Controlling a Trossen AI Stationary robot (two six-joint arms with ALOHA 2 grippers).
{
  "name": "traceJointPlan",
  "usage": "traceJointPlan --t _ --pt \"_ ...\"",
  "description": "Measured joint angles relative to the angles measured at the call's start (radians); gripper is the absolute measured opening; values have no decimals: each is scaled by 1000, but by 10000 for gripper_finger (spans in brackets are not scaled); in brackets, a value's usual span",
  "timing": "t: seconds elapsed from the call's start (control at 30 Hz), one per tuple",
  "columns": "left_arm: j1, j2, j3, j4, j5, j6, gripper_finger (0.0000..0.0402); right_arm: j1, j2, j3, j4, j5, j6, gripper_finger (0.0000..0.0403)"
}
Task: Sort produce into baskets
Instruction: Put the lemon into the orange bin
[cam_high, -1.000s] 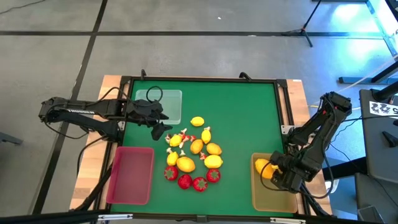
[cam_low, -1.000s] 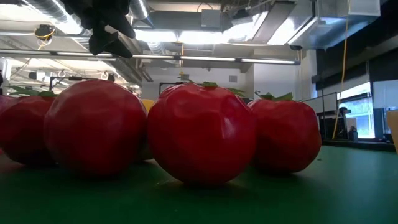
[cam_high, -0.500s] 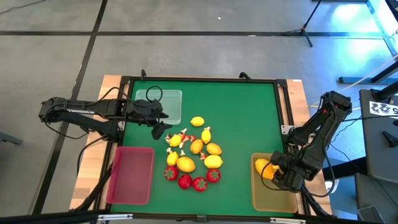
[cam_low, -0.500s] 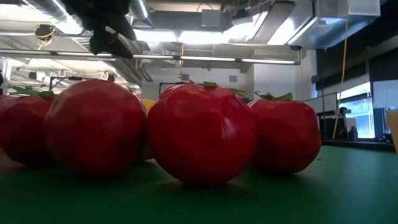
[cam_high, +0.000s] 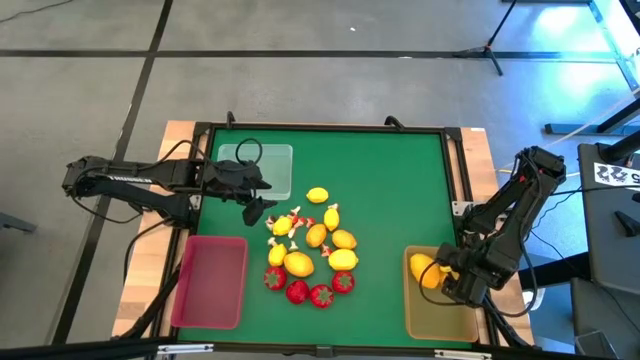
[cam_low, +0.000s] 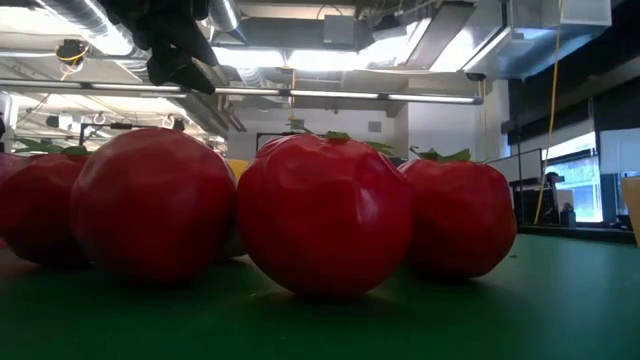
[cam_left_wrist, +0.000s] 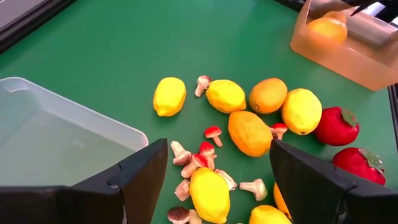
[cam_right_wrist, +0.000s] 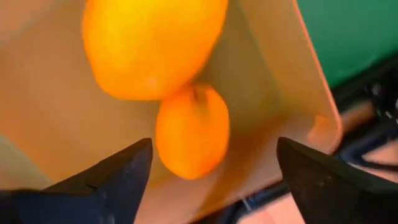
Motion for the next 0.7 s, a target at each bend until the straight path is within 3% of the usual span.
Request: traceJointPlan --t 0.2,0.4,0.53,0.7 --pt "0 0 0 0 0 -8 279 0 0 0 -5 -73 67 381" --pt "0 0 0 1 1 -18 279 -61 -3 53 70 -58 27 377" --pt "0 0 0 0 1 -18 279 -141 -6 156 144 105 -151 372" --pt "0 0 0 0 1 -17 279 -258 -7 289 156 495 -497 370"
